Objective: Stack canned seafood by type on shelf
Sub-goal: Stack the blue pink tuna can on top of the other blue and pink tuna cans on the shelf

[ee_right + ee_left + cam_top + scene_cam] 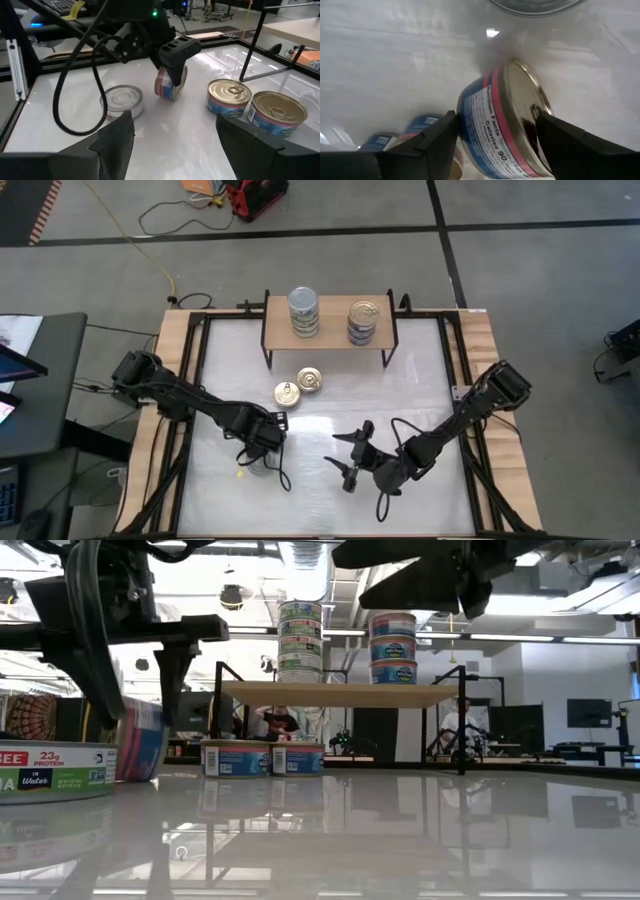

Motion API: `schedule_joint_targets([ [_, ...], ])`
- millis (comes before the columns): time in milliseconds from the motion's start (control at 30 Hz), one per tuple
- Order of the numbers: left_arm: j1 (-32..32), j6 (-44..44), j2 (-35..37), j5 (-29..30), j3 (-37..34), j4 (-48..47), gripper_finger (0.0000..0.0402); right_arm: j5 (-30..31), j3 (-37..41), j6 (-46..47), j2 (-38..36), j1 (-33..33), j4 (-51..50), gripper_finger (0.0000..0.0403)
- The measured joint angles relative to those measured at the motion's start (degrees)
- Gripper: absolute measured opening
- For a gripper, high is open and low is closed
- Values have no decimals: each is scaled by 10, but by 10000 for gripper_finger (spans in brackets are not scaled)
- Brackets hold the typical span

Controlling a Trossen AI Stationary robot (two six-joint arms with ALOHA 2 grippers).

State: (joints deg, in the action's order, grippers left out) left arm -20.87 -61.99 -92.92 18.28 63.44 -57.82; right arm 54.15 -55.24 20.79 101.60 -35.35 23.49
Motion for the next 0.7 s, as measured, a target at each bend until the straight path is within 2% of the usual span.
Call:
schedule_joint_targets([
  [100, 5, 18, 0, 0, 0, -13, 232, 0, 0, -18, 0, 1, 2, 305],
  [267, 11, 107, 0, 33, 0, 12, 211, -1, 0, -42, 0, 3, 8, 305],
  [533, 12, 205, 0, 28, 3, -16, 252, -8, 0, -92, 0, 9, 26, 305],
  [700, 24, 222, 0, 9, 3, -25, 273, -33, 0, -102, 0, 20, 29, 305],
])
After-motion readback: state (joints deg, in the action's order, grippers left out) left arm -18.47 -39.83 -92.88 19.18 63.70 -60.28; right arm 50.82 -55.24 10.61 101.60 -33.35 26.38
